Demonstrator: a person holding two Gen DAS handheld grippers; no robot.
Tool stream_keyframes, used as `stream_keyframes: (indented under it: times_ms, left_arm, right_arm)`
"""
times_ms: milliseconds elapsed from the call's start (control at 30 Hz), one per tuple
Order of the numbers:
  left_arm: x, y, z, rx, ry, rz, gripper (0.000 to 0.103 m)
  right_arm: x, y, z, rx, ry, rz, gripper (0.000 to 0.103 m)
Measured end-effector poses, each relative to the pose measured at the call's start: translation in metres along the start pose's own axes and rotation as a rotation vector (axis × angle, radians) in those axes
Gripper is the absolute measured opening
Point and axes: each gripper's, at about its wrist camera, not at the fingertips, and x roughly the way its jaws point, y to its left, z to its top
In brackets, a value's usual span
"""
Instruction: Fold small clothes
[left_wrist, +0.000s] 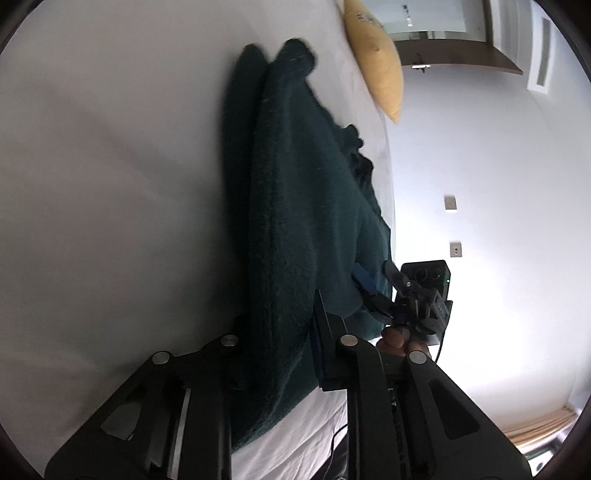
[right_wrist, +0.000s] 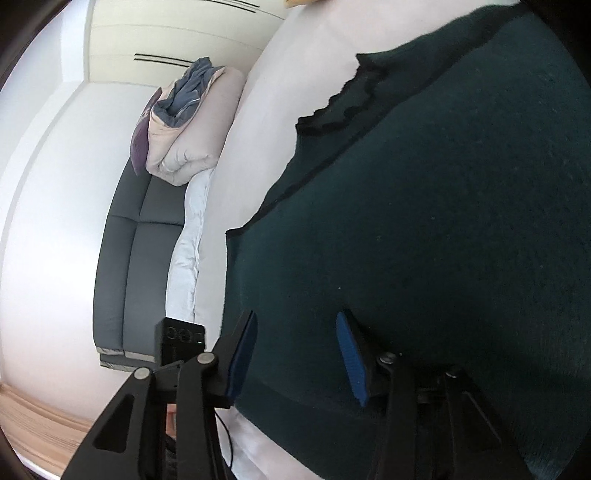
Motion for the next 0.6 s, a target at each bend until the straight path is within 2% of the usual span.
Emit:
stream_keyframes:
  times_ms: [200,333,433,533,600]
  left_arm:
    - [-0.002,-0.044,-0.004,0.064,-0.051,0.037,0.016]
    - [0.003,-0.094,-0.009,0.167,-0.075,0.11,0.016]
    - [0.018,-0.136,-0.014,0.257,-0.075,0.148,0.016]
    - [0.049,-0.179,-0.023,0.369,-0.066,0.232,0.016]
    - [0.072,-0.193,-0.029,0.407,-0.051,0.269,0.016]
  right_arm:
    - [-0.005,-0.002,0.002,0.022,0.019,0.046,0.05]
    - [-0.019,-0.001,0.004,0.031,0.014,0.08,0.06]
    - [-0.04,0.001,0.009,0.027,-0.007,0.119,0.068]
    - [-0.06,-0.002,0.018,0.044,-0.031,0.163,0.073]
    - [-0.07,-0.005,0.022,0.058,-0.045,0.187,0.077]
